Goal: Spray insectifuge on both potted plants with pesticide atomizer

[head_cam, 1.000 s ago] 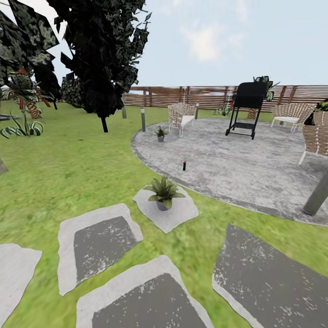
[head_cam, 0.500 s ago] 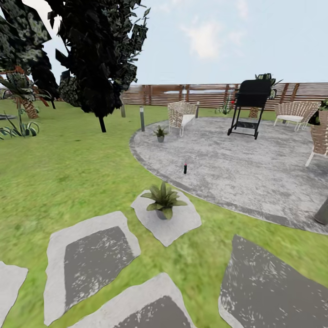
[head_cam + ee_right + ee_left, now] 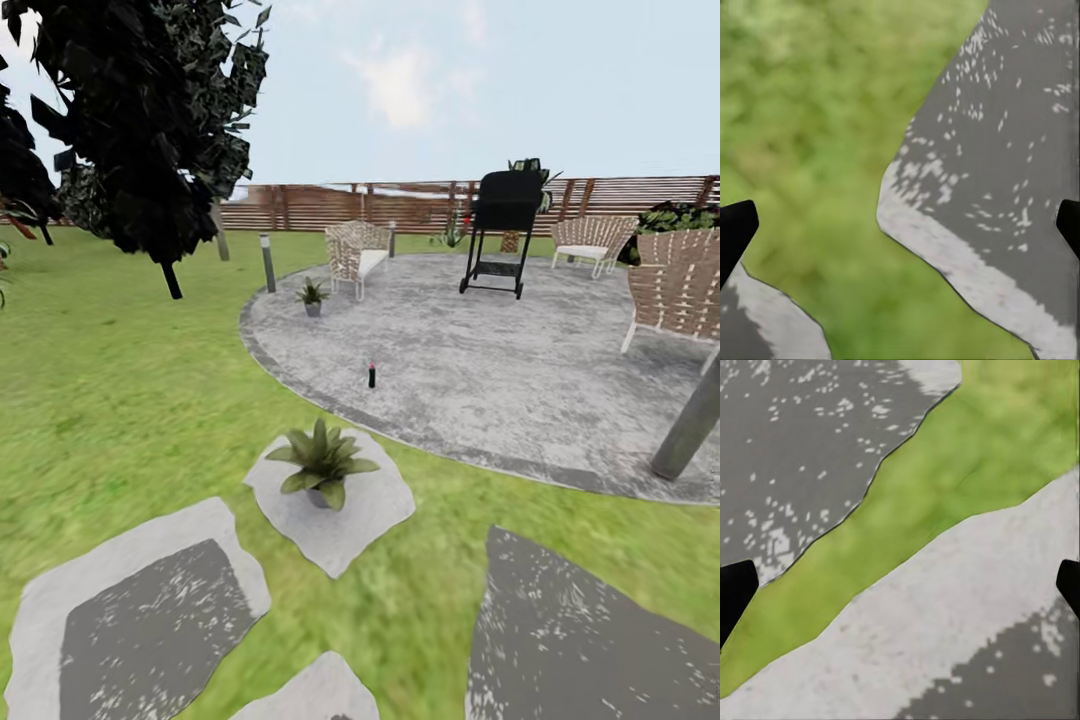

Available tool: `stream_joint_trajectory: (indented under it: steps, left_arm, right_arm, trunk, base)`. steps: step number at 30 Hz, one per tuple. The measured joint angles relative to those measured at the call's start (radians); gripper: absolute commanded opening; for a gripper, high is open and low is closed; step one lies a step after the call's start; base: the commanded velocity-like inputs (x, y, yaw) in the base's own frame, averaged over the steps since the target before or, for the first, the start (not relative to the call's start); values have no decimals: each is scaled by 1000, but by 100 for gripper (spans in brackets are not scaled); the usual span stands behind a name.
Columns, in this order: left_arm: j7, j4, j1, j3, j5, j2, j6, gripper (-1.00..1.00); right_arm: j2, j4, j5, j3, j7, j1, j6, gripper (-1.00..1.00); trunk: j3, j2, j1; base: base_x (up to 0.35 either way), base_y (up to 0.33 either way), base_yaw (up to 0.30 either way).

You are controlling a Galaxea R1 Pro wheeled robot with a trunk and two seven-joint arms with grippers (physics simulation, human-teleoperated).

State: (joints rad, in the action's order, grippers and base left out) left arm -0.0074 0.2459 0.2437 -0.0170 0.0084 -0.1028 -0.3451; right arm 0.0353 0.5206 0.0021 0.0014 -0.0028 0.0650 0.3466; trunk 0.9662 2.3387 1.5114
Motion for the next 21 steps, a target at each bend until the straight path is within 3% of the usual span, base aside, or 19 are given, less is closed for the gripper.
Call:
stream_joint_trajectory:
  steps: [6, 21]
  left_arm:
    - [0, 0, 0, 0, 0, 0, 0, 100]
    - [1, 0, 0, 0, 0, 0, 1, 100]
  right_arm:
    - [0, 0, 0, 0, 0, 0, 0, 100]
    - [0, 0, 0, 0, 0, 0, 0, 100]
  trunk:
    - [0, 0, 0]
    - [0, 0, 0]
  base:
    - [334, -36, -261]
    - [291, -140, -261]
